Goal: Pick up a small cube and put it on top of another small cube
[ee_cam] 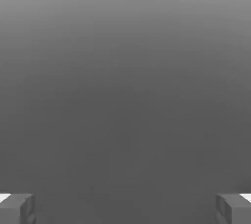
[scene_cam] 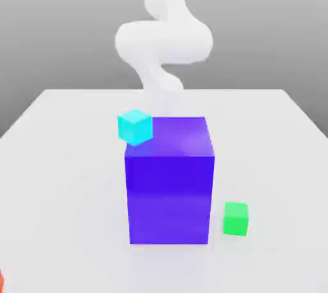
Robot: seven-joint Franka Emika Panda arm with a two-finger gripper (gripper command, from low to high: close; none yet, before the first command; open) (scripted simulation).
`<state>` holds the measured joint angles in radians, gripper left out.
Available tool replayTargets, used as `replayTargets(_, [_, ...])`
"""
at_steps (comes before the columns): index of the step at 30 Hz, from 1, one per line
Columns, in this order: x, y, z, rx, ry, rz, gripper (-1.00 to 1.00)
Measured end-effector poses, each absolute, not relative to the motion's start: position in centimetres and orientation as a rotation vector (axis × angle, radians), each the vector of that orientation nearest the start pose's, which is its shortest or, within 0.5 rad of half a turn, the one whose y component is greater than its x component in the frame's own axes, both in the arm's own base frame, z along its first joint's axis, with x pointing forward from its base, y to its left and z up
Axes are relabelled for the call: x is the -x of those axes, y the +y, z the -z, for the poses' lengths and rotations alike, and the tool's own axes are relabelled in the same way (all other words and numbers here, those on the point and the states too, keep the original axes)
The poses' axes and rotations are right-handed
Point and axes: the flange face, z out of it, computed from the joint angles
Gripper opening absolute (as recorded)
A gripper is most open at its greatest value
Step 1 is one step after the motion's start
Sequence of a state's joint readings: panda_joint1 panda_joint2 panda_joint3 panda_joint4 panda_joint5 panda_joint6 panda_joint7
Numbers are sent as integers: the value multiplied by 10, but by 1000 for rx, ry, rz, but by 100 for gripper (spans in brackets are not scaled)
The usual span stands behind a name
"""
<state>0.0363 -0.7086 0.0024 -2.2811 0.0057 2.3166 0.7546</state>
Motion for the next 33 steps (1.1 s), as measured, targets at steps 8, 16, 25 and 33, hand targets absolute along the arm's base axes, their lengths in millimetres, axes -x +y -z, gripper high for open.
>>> replayTargets(8, [-466,80,-602,2751,635,750,0])
replayTargets(16, [-521,160,-492,2927,286,526,0])
replayTargets(25, [-536,254,-344,3051,-148,261,0])
replayTargets(33, [-508,321,-201,3089,-538,23,0])
